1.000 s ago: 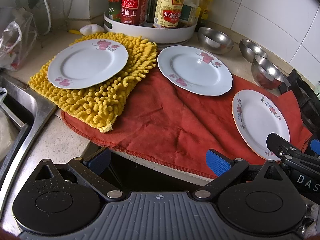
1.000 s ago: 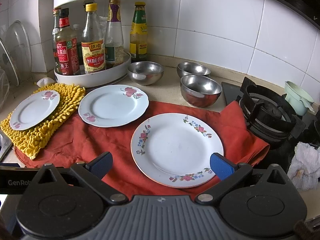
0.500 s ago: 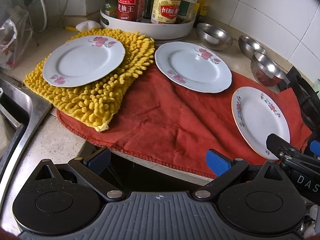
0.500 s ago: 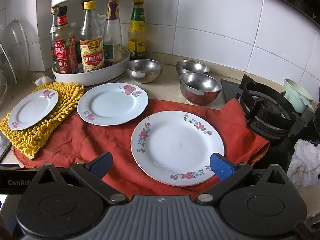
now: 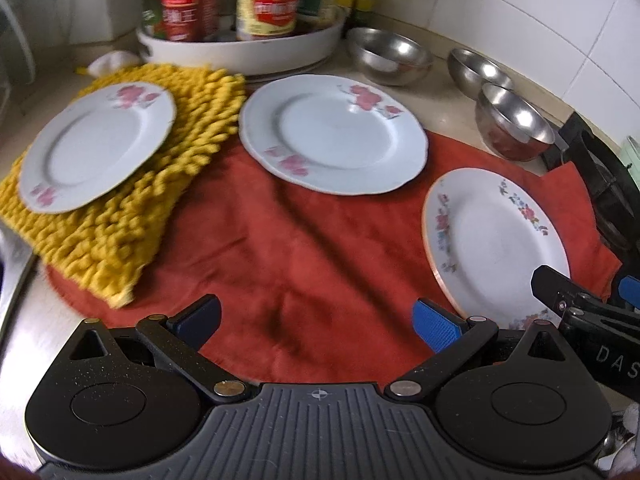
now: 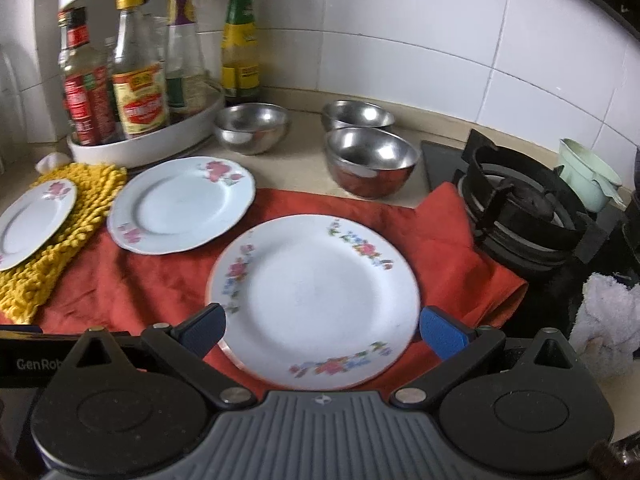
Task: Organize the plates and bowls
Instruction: 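Move both grippers toward the pink-rose plate on the red cloth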
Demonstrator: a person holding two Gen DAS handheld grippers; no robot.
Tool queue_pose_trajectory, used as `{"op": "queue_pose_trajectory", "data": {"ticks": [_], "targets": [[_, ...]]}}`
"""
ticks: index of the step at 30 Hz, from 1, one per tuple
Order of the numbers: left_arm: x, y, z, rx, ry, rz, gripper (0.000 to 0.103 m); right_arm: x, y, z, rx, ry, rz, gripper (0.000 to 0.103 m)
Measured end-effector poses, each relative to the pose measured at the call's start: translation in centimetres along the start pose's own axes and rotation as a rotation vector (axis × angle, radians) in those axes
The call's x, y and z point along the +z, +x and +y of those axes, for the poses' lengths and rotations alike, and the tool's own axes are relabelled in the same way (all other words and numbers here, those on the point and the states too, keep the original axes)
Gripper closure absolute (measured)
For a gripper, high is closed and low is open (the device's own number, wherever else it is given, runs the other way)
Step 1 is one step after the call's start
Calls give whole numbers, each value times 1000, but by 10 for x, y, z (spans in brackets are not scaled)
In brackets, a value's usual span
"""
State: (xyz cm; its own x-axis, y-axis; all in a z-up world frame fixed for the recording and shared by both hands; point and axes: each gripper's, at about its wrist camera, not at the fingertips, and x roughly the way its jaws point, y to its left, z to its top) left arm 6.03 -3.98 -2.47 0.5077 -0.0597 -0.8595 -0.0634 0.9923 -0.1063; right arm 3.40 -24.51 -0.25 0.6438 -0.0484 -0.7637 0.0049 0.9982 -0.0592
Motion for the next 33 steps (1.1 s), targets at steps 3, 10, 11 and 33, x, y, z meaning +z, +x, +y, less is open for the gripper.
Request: {"op": "queue_pose_trajectory", "data": {"ticks": [3, 10, 11, 33], "targets": [[6, 9, -9, -13, 13, 18, 0, 6, 9, -10, -10, 16, 13, 3], [17, 26, -27, -31, 62, 26, 0, 15, 36, -35, -38, 36, 51, 3], [18, 28, -29, -36, 65, 26, 0, 15, 39, -38, -40, 37, 56, 3], [44, 62, -73, -149, 167, 58, 4, 22, 89, -89, 134, 87, 129, 15]]}}
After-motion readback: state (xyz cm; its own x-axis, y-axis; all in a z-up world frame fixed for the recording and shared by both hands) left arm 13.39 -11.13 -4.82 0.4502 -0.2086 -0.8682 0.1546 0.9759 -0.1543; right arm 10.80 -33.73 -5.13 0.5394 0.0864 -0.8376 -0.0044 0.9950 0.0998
